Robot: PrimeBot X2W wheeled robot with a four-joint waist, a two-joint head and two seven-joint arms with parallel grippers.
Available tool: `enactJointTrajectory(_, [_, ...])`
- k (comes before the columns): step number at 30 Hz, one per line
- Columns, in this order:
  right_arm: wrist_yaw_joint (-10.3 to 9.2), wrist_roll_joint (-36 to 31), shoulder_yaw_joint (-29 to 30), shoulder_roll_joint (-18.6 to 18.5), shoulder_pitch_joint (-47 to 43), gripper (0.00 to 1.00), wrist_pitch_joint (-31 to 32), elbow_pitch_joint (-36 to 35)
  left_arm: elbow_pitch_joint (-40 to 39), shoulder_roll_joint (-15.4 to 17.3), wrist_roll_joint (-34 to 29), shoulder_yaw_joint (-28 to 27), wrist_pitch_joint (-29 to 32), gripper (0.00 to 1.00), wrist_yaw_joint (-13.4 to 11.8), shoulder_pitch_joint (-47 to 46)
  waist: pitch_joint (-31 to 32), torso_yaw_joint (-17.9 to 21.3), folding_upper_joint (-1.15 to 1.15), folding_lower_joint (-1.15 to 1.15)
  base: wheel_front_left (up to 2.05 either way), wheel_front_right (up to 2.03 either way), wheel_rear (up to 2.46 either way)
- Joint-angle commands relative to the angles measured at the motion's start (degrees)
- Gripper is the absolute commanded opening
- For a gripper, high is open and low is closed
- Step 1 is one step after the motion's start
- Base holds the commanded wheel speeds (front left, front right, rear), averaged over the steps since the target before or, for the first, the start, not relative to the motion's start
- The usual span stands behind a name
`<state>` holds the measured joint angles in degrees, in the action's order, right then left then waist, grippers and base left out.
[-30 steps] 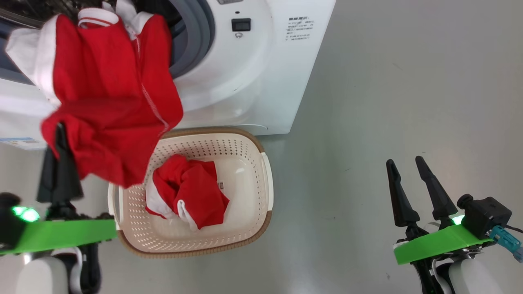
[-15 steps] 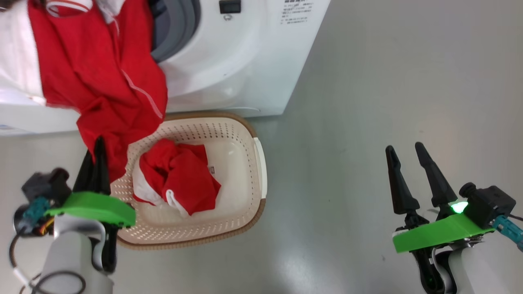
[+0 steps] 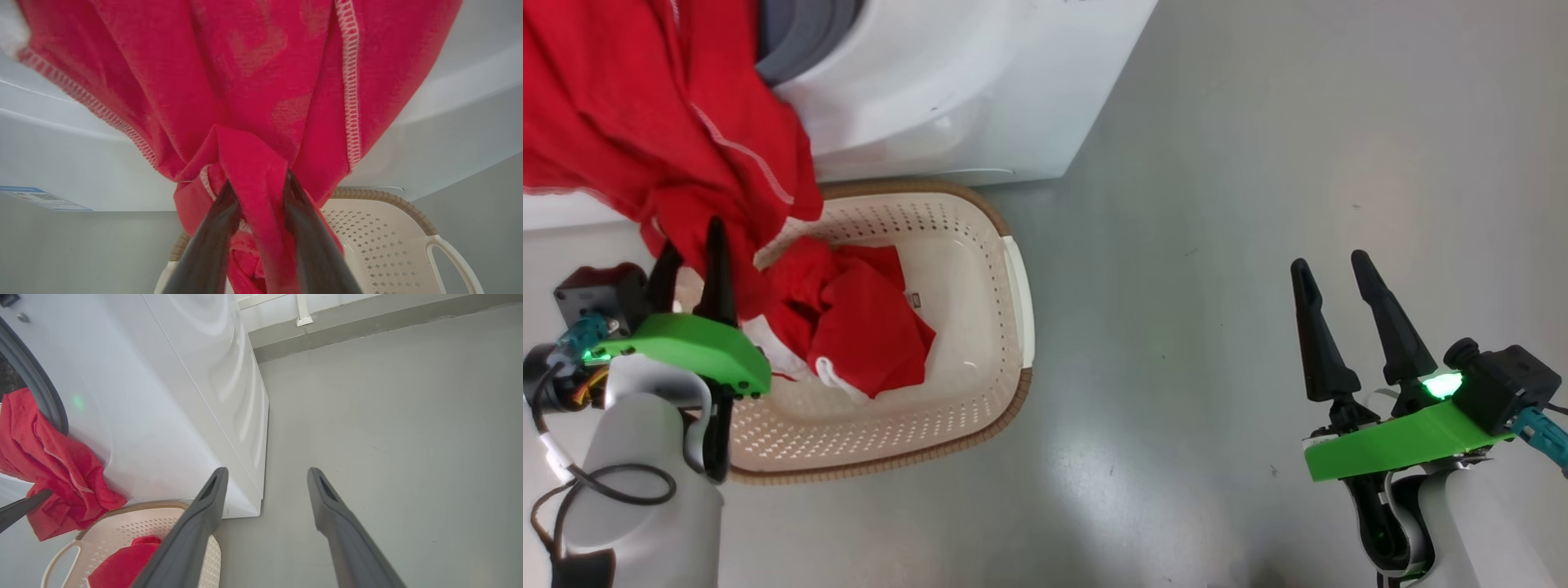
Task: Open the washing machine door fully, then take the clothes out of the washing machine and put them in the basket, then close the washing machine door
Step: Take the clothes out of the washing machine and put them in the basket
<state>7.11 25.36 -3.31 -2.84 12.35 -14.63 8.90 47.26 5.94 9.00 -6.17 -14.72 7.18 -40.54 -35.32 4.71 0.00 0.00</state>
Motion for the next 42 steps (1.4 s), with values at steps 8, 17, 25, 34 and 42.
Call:
enactJointTrajectory(8, [0.37, -0.06, -0.29, -0.04, 0.16, 1.00, -0.37, -1.69, 0.45, 2.32, -0.69, -1.48, -0.28, 1.00, 0.31, -0.41, -0.41, -0.13, 0.00, 0.00, 0.00, 0.00, 0.00])
enactJointTrajectory(17, [0.37, -1.23, 0.48, -0.04, -0.44, 1.00, -0.37, -1.49, -3.97, 1.67, -0.20, -0.16, -0.28, 1.00, 0.31, 2.69, 1.03, -1.89, 0.00, 0.00, 0.00, 0.00, 0.00])
enactJointTrajectory(25, [0.37, -1.88, 0.70, -0.04, -1.57, 1.00, -0.37, -1.05, -12.43, 0.29, 0.17, -0.50, -0.28, 1.00, 0.31, 8.96, 3.29, -3.72, 0.00, 0.00, 0.00, 0.00, 0.00])
enactJointTrajectory(34, [0.37, -2.89, 0.52, -0.04, -3.08, 1.00, -0.37, -0.12, -22.50, -0.84, 0.86, -0.29, -0.28, 1.00, 0.31, 16.62, 6.06, -5.41, 0.00, 0.00, 0.00, 0.00, 0.00])
enactJointTrajectory(42, [0.37, -3.12, 0.30, -0.04, -4.15, 1.00, -0.37, 0.19, -31.45, -1.40, 1.52, -1.78, -0.28, 1.00, 0.31, 23.82, 7.55, -5.51, 0.00, 0.00, 0.00, 0.00, 0.00])
